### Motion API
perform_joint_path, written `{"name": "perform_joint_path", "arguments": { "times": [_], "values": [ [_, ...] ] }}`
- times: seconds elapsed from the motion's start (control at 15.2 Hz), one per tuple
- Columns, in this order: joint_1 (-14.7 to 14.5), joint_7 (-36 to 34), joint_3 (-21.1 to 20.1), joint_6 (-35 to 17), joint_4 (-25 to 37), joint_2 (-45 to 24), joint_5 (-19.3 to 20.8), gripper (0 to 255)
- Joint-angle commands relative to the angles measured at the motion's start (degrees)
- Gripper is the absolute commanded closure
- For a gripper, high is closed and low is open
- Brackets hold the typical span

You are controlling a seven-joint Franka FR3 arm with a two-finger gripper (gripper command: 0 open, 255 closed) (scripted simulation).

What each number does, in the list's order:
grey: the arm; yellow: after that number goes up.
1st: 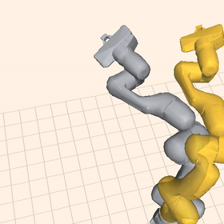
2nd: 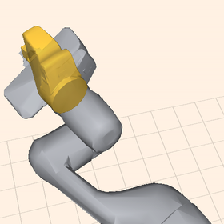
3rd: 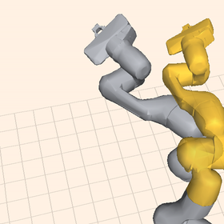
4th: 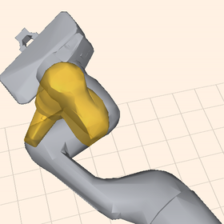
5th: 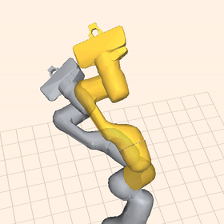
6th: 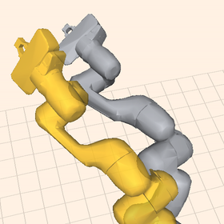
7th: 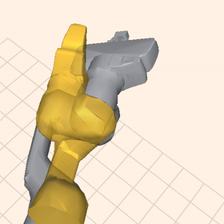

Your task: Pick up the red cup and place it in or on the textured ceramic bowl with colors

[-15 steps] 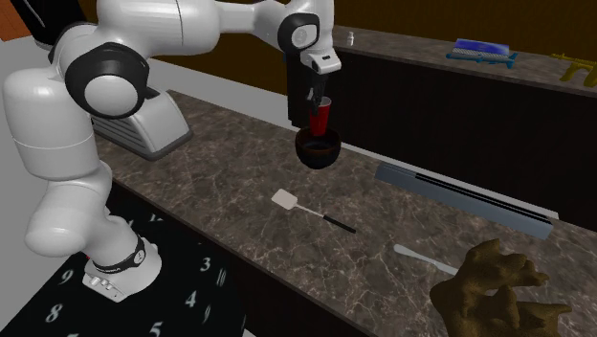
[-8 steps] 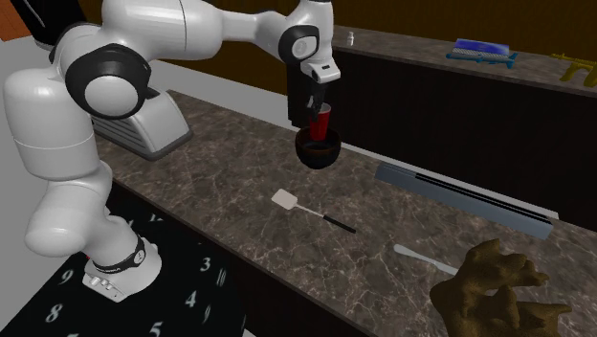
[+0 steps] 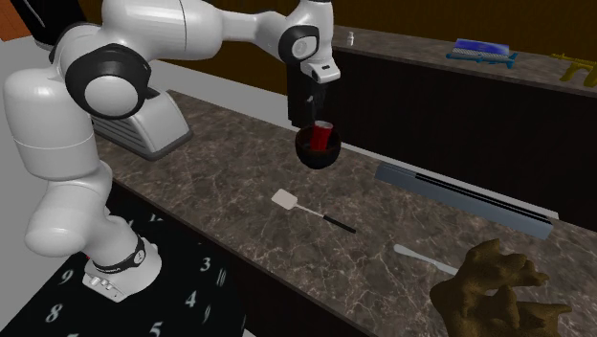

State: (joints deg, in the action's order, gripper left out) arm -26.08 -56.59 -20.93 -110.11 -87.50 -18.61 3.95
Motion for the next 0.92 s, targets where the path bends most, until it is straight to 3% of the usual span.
{"name": "perform_joint_path", "arguments": {
  "times": [0.0,0.33,0.86],
  "values": [
    [0.00,0.00,0.00,0.00,0.00,0.00,0.00,0],
    [0.00,0.29,-0.15,6.89,6.07,0.88,-0.38,0],
    [0.00,0.29,-0.15,6.89,6.07,0.88,-0.38,0]
  ]
}}
